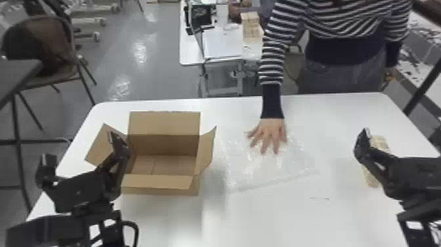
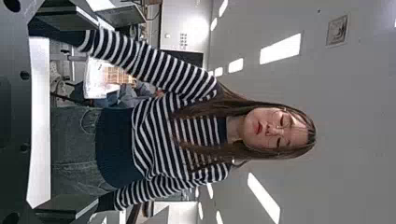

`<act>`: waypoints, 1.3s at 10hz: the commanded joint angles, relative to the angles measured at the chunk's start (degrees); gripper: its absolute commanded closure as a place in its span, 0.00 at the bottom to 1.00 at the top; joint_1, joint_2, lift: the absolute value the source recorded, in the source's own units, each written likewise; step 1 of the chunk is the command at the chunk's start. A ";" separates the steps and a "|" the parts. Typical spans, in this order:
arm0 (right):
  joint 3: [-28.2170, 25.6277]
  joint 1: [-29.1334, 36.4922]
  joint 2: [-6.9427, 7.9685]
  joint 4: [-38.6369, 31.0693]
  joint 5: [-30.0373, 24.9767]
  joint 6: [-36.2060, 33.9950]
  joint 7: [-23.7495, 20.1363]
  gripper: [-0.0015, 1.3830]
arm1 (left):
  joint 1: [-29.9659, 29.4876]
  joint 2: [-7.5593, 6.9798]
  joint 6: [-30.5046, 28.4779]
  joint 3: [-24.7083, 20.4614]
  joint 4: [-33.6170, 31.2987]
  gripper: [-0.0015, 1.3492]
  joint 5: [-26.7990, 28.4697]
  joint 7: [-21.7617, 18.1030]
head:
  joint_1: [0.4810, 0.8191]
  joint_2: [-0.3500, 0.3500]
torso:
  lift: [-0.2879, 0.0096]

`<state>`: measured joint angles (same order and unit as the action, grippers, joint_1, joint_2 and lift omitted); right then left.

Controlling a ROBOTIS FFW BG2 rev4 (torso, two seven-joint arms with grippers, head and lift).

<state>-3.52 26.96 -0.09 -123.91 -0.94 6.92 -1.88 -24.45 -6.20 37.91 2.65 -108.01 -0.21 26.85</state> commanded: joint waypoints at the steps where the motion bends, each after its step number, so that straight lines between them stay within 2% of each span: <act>1: -0.17 0.19 -0.09 -0.02 0.94 -0.33 0.04 0.00 | 0.02 1.45 -0.39 -1.16 0.26 0.00 3.02 0.04 | 0.63 0.61 | 0.63; 2: 0.44 -0.95 -0.18 0.86 1.21 0.38 -0.05 0.00 | 0.64 1.45 0.05 -1.60 0.70 0.00 3.20 0.04 | 0.63 0.60 | 0.63; 4: 0.62 -1.48 -0.44 1.56 1.21 0.55 -0.49 0.00 | 0.46 0.22 -0.21 -2.30 0.26 0.00 4.60 0.04 | 0.61 0.62 | 0.63; 6: 0.09 -1.92 -0.97 1.56 1.21 0.64 -0.58 0.00 | 0.72 0.92 -0.30 -2.74 0.26 0.00 5.39 0.04 | 0.60 0.62 | 0.63; 8: 0.27 -2.18 -0.88 2.00 1.12 0.73 -0.75 0.00 | 0.72 0.40 -0.30 -3.00 0.35 0.00 5.57 0.04 | 0.59 0.62 | 0.63; 13: 0.27 -2.18 -0.88 2.00 1.12 0.73 -0.75 0.00 | 0.72 0.40 -0.30 -3.00 0.35 0.00 5.57 0.04 | 0.58 0.62 | 0.63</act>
<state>-3.25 24.78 -0.97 -121.90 0.18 7.65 -2.64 -23.73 -5.80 37.62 -0.35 -107.66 5.36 26.89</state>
